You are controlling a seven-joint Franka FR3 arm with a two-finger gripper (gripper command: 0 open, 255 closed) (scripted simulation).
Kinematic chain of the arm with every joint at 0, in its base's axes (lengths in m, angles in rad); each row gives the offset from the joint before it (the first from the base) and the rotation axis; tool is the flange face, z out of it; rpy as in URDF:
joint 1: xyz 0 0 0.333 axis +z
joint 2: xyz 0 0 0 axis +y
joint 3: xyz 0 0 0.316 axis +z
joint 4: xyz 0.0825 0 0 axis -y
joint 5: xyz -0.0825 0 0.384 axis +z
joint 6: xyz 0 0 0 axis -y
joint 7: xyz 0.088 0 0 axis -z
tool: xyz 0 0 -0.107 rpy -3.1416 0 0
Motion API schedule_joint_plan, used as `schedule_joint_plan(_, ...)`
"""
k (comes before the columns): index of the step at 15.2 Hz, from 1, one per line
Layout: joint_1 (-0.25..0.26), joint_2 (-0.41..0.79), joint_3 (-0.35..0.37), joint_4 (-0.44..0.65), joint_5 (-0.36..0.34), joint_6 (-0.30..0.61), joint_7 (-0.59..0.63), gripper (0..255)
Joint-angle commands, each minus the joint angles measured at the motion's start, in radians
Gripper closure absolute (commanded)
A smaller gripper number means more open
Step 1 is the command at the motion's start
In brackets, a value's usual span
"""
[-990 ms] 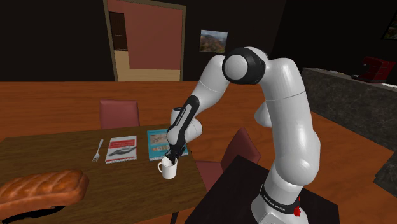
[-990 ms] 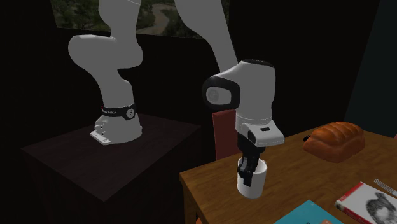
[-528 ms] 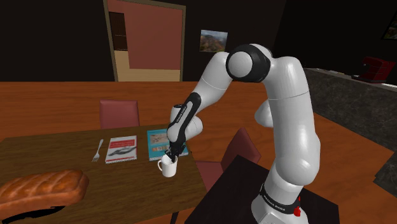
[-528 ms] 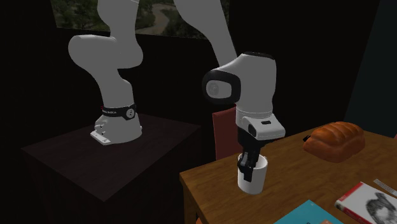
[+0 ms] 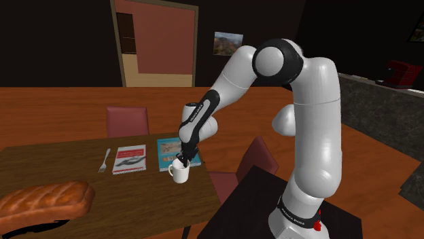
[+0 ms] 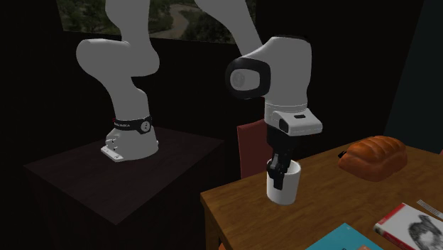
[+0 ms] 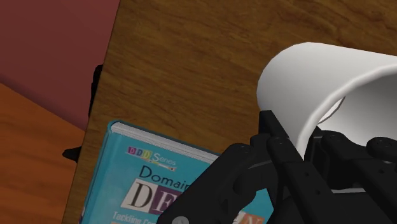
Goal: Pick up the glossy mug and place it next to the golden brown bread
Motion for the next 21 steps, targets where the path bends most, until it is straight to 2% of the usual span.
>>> schedule_joint_plan(1, 0.001, -0.025, -0.002, -0.002, -0.002, -0.024, 0.003, 255)
schedule_joint_plan(21, 0.005, -0.263, -0.011, 0.010, -0.025, -0.273, 0.030, 255)
